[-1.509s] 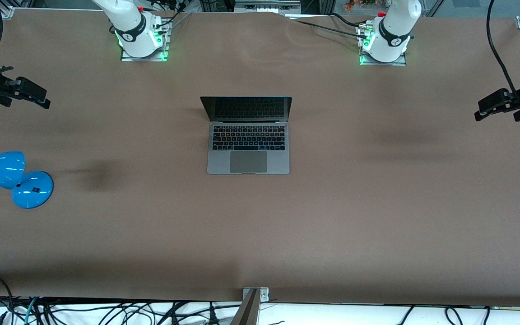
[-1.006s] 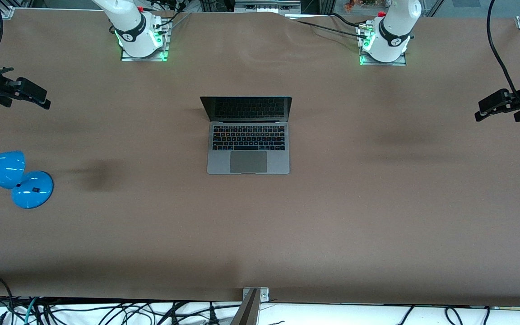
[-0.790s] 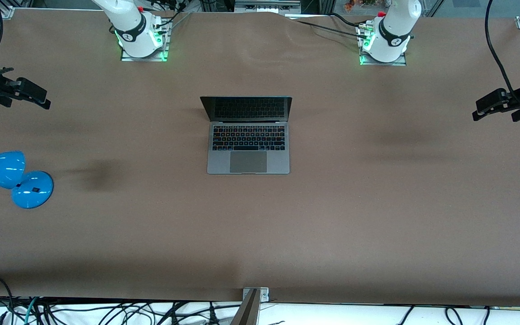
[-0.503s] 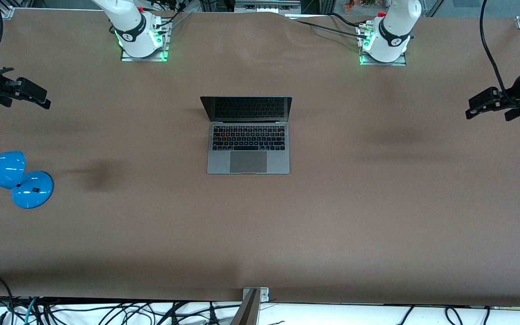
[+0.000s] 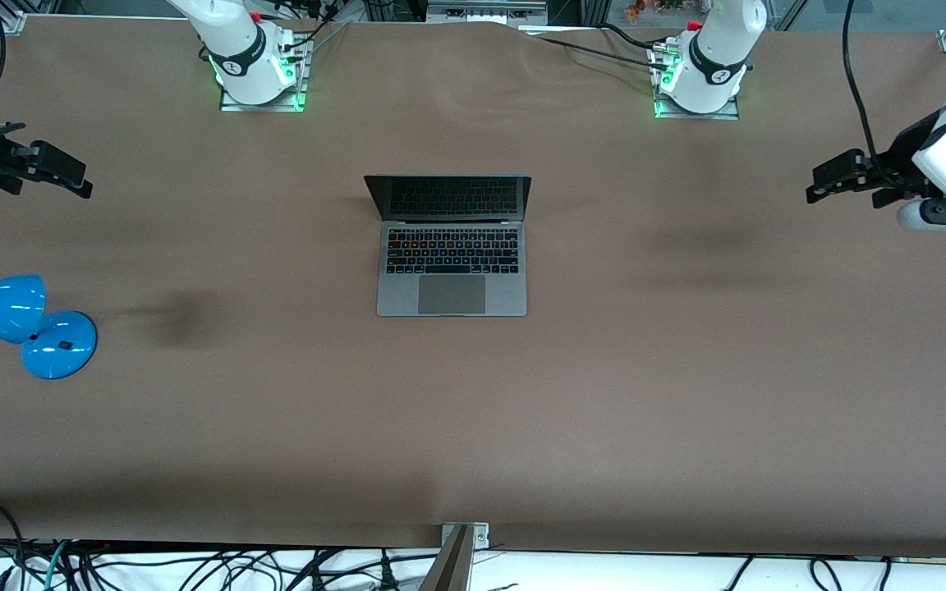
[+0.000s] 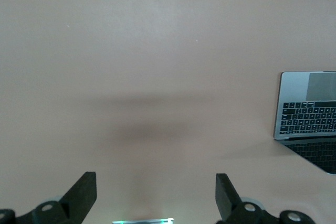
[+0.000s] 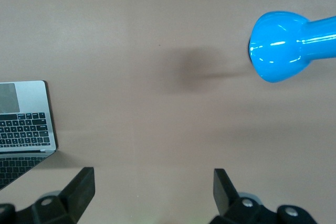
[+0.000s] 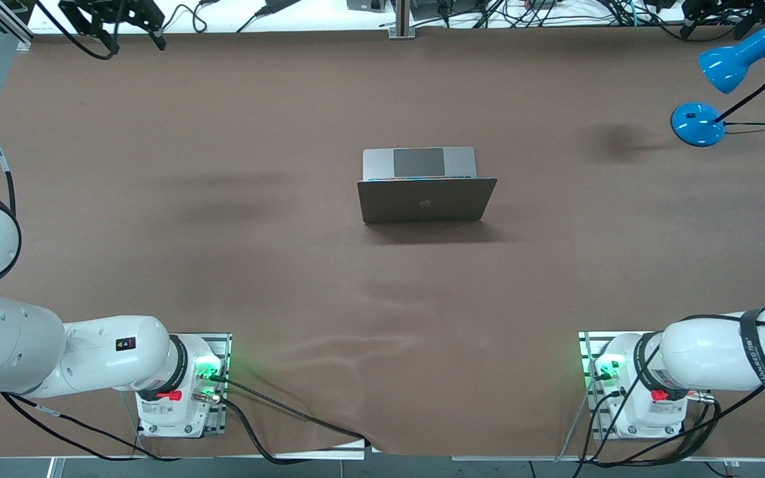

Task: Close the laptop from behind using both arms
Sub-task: 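Raise the left gripper and swing it toward the laptop screen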

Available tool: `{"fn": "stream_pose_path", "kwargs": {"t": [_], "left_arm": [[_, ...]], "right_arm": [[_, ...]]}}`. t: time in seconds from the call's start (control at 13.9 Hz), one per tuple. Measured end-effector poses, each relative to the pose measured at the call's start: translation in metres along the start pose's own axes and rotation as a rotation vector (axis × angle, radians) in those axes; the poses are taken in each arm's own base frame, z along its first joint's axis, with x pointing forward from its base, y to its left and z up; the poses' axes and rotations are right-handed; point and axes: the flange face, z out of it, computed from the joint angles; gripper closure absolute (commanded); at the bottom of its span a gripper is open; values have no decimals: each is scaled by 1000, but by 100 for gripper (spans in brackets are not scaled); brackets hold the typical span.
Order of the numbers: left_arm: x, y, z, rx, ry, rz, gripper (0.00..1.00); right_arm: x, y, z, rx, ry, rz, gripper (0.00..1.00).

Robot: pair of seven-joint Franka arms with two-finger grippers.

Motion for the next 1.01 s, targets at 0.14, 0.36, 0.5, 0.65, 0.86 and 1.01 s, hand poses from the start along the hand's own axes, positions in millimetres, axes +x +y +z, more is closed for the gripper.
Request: {"fn": "stream_pose_path", "kwargs": {"t": [0.14, 0.36, 0.5, 0.65, 0.86, 1.01], "left_arm": [[-9, 31, 6, 12, -12, -19, 0], [-29, 77, 17, 40, -30, -37, 0], [-40, 103, 25, 51, -41, -55, 0], [-48, 123, 30, 60, -40, -66, 0], [-51, 139, 34, 58, -17, -84, 0], [-54, 153, 41, 61, -11, -91, 0]], "right_arm": [[0, 0, 0, 0, 0, 0, 0], [0, 0, 0, 0, -1, 0, 0], [0, 0, 0, 0, -2, 0, 0], [0, 0, 0, 0, -3, 0, 0], [-1, 0, 1, 0, -7, -1, 0], [-3, -8, 4, -2, -34, -14, 0]]}}
